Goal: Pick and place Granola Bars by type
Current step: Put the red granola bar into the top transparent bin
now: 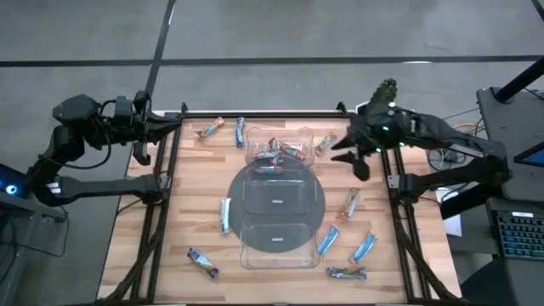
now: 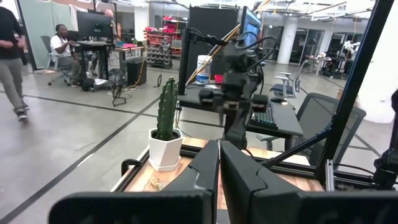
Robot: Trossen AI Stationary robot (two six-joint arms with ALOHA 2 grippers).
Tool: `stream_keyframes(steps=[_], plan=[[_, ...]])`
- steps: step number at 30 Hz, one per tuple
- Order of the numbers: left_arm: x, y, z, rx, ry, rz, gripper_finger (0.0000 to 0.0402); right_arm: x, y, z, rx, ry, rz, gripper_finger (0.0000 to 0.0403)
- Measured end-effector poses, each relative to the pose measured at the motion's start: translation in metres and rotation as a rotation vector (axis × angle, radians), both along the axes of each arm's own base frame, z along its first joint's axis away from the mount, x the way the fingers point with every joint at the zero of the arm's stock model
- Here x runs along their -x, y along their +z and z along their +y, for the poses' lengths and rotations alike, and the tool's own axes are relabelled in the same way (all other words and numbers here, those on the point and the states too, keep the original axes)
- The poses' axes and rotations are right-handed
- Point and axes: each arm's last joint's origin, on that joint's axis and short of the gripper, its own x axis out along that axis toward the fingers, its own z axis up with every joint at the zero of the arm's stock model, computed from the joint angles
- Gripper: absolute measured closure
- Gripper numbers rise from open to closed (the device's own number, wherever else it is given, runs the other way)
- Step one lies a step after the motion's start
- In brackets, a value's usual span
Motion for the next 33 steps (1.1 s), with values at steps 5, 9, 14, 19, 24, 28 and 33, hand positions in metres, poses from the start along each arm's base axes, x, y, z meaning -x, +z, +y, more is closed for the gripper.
stream_keyframes(steps=[5,9,14,19,24,28,33], plan=[[0.000,0.000,0.000,0.000,0.000,0.000,0.0401,0.018,0.001,0.019,-0.005,0.088,0.044,0.0254],[0.000,0.000,0.000,0.001,0.000,0.000,0.0401,0.025,-0.004,0.027,-0.040,0.107,0.123,0.0254],[0.000,0.000,0.000,0.002,0.000,0.000,0.0401,0.029,-0.013,0.034,-0.053,0.142,0.235,0.0254],[0.000,0.000,0.000,0.003,0.000,0.001,0.0401,0.027,-0.016,0.036,-0.052,0.155,0.278,0.0254],[-0.001,0.000,0.000,0.004,0.000,0.002,0.0401,0.025,-0.021,0.036,-0.013,0.198,0.332,0.0254],[-0.001,0.000,0.000,0.004,0.000,0.002,0.0401,0.024,-0.031,0.038,0.066,0.319,0.445,0.0254],[-0.001,0.000,0.000,0.004,0.000,0.002,0.0401,0.019,-0.043,0.041,0.137,0.469,0.595,0.0254]])
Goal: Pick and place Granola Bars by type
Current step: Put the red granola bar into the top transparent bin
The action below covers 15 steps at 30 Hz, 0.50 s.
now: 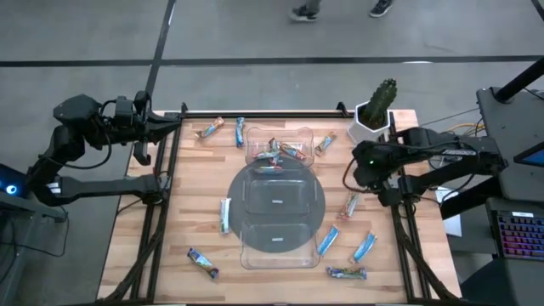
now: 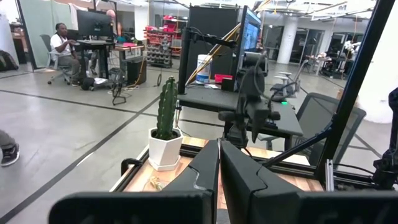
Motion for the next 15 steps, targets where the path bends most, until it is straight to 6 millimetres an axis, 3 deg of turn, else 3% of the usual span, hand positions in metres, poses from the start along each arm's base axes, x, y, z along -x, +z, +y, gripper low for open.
stream_keyframes(steps=[8,15], plan=[[0.000,0.000,0.000,0.000,0.000,0.000,0.0401,-0.019,-0.014,0.001,0.032,0.123,0.073,0.0251],[0.000,0.000,0.000,0.003,0.000,-0.001,0.0401,-0.022,-0.022,0.003,0.046,0.187,0.100,0.0195]])
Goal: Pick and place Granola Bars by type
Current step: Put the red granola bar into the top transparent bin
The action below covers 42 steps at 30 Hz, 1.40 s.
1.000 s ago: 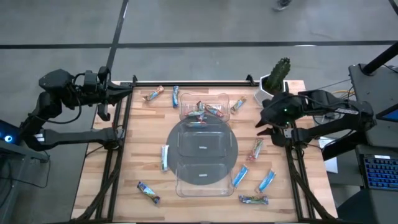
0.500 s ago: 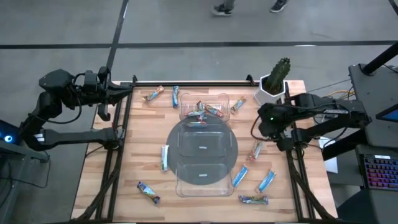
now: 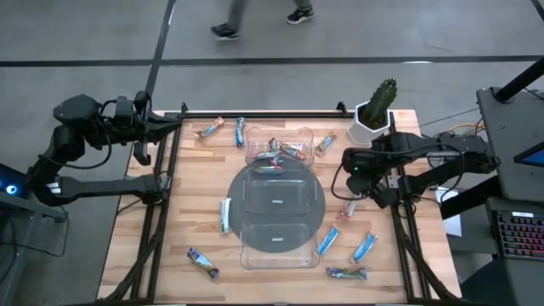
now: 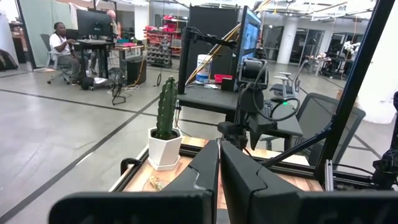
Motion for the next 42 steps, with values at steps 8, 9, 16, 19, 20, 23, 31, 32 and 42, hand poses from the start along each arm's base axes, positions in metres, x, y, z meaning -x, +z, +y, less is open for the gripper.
stream_keyframes(steps=[8,9,16,19,20,23,31,32,42], plan=[[0.000,0.000,0.000,0.000,0.000,0.000,0.0401,0.005,-0.025,0.008,0.030,0.154,0.062,0.0138],[0.000,0.000,0.000,0.001,0.000,0.000,0.0401,0.005,-0.031,0.009,0.044,0.165,0.074,0.0135],[0.000,0.000,0.001,-0.001,0.035,0.001,0.0401,0.007,-0.069,0.007,0.101,0.178,0.114,0.0131],[0.000,0.000,0.002,-0.003,0.060,0.001,0.0401,0.006,-0.083,0.007,0.101,0.176,0.100,0.0131],[0.000,0.000,0.002,-0.003,0.061,0.001,0.0401,0.006,-0.088,0.007,0.100,0.170,0.095,0.0131],[0.001,0.000,0.002,-0.003,0.063,0.001,0.0401,0.006,-0.100,0.007,0.099,0.154,0.080,0.0131],[0.001,0.000,0.002,-0.003,0.069,0.001,0.0401,0.012,-0.130,0.007,0.101,0.154,0.086,0.0131],[0.001,0.000,0.002,-0.003,0.070,0.001,0.0401,0.013,-0.133,0.006,0.109,0.151,0.084,0.0131],[0.001,0.000,0.003,-0.002,0.097,0.001,0.0401,0.018,-0.157,0.004,0.177,0.139,0.055,0.0132]])
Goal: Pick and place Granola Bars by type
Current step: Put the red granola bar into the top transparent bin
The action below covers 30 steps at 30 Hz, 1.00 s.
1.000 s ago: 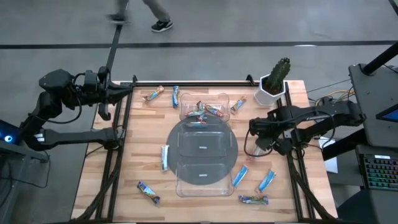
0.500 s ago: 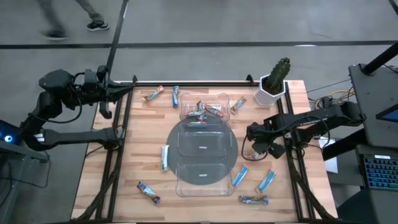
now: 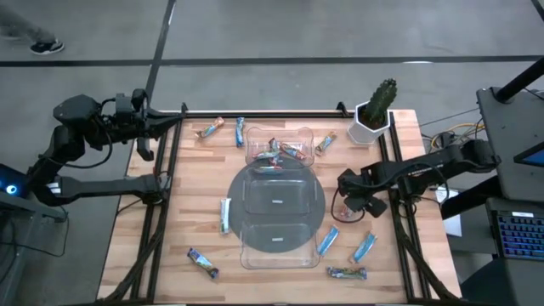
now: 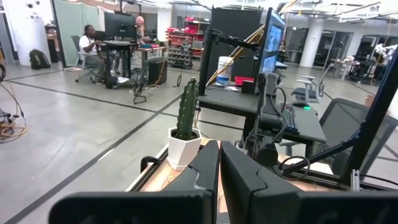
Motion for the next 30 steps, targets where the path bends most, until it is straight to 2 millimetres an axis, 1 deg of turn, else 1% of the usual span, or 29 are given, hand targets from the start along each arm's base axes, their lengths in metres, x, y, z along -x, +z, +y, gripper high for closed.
stream_keyframes(steps=[8,12,17,26,30], plan=[[0.000,0.000,0.000,0.005,0.001,-0.001,0.0401,0.006,-0.015,-0.002,0.024,-0.004,-0.006,0.0151],[0.000,0.000,0.000,0.018,0.002,-0.005,0.0401,0.009,-0.019,-0.002,0.027,-0.005,0.009,0.0173],[0.000,0.000,0.000,0.020,0.002,-0.005,0.0401,0.010,-0.018,-0.002,0.028,-0.005,0.016,0.0217],[0.000,0.000,0.000,0.022,0.002,-0.006,0.0401,0.005,-0.013,-0.002,0.022,-0.029,-0.006,0.0312],[0.000,0.000,0.000,0.025,0.002,-0.007,0.0401,0.005,-0.013,-0.001,-0.008,-0.020,-0.001,0.0340]])
